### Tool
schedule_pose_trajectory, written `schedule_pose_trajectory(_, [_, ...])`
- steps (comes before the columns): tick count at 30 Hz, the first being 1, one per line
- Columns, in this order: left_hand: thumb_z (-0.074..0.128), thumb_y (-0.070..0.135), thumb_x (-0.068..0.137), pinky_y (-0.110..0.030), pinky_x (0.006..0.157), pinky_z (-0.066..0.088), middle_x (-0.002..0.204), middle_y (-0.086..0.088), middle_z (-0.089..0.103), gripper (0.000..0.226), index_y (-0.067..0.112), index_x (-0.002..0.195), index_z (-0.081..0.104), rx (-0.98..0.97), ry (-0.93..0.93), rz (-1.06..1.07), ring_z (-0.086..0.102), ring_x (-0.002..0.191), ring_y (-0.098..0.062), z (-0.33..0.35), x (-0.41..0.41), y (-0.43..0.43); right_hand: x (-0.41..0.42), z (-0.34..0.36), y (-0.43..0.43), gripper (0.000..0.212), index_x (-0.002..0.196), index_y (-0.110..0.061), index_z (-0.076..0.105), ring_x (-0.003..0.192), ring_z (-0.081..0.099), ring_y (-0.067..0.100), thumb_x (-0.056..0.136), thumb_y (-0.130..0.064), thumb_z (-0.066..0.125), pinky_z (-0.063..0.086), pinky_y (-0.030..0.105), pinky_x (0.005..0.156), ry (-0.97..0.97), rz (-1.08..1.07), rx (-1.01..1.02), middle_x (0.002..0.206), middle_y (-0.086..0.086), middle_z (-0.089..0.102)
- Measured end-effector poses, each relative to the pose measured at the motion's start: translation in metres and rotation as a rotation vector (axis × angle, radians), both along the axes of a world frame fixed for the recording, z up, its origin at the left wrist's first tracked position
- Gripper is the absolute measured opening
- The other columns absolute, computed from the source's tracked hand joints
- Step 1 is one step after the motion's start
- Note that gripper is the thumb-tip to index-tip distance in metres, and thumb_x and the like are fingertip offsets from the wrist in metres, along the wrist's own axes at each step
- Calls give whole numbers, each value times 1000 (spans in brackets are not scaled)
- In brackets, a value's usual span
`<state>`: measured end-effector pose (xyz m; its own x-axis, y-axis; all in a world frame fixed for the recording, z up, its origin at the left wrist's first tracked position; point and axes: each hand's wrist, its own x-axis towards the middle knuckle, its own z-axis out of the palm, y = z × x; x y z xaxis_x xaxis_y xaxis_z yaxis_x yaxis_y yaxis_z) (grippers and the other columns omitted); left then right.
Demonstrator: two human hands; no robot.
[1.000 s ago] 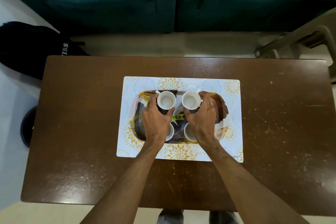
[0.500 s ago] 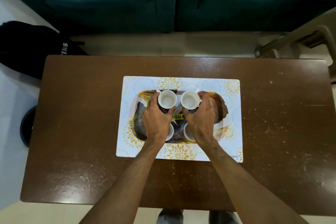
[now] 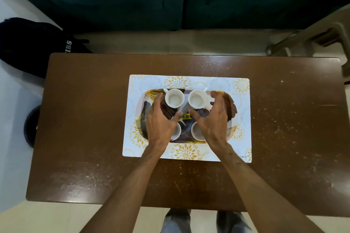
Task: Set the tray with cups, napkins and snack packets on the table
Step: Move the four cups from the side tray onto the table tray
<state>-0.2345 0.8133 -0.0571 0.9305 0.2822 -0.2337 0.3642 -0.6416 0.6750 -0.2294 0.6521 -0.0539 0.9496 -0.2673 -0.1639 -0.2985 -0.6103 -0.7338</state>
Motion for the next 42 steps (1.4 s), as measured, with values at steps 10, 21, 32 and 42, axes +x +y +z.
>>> schedule_pose_trajectory(10, [89, 50, 67, -7, 99, 38, 148, 8, 50, 100, 35, 149, 35, -235, 85, -74, 45, 129, 8, -1, -82, 26, -87, -4, -15, 80, 141, -32, 35, 125, 49, 17, 76, -50, 78, 50, 37, 93, 97, 112, 62, 140, -4, 48])
schedule_pose_trajectory(21, [90, 25, 72, -39, 100, 55, 128, 3, 66, 73, 24, 135, 54, -199, 39, 30, 62, 118, -13, -8, -84, 4, -87, -5, -5, 69, 138, -17, 47, 118, 59, 18, 80, -27, 83, 59, 41, 91, 60, 153, 69, 133, 2, 59])
schedule_pose_trajectory(32, [90, 28, 72, -37, 99, 56, 125, 4, 67, 71, 27, 132, 54, -203, 21, 42, 63, 115, -14, -9, -87, -1, -88, -5, -5, 72, 139, -18, 46, 118, 61, 20, 79, -27, 84, 59, 45, 92, 82, 136, 45, 136, 2, 59])
schedule_pose_trajectory(42, [91, 26, 71, -32, 95, 56, 118, 13, 65, 69, 29, 130, 56, -225, -2, 46, 63, 111, -10, -8, -86, -3, -87, -6, -7, 72, 139, -18, 46, 117, 61, 19, 78, -28, 84, 59, 46, 92, 108, 141, 51, 135, 2, 58])
